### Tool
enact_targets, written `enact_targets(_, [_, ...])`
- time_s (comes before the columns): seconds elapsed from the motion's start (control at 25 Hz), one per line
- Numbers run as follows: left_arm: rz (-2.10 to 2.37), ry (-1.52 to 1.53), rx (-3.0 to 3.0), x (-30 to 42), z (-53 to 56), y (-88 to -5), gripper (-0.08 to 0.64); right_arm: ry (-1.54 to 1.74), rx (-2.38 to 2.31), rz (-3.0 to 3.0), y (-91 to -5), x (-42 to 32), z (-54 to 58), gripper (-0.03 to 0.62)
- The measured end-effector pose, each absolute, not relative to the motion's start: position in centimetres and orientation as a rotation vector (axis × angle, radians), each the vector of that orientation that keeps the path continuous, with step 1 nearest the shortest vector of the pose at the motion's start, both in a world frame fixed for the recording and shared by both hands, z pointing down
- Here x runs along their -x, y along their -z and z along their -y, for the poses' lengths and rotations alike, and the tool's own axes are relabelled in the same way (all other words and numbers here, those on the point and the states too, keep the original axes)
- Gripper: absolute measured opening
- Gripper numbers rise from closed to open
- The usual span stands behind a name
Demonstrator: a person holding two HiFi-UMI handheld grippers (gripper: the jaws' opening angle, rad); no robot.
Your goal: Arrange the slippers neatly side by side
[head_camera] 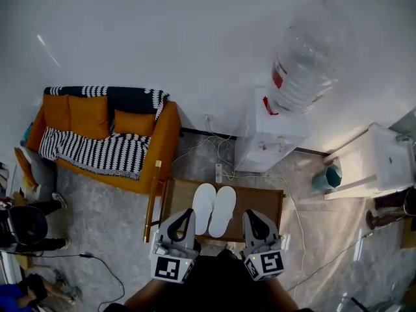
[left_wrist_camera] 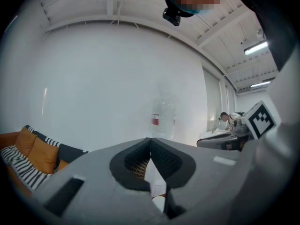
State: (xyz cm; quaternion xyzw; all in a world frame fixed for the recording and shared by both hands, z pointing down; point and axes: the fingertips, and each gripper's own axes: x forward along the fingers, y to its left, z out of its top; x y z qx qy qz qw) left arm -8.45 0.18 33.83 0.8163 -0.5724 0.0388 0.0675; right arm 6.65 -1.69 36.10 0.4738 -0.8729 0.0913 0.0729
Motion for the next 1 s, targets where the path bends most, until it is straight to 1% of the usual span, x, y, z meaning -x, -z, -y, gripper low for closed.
enact_targets(1.0, [1.725, -0.119, -2.440, 8.25, -0.32, -34.49, 0.017, -0.301, -1.407, 2.614, -37.15, -5.76, 1.05, 0.012])
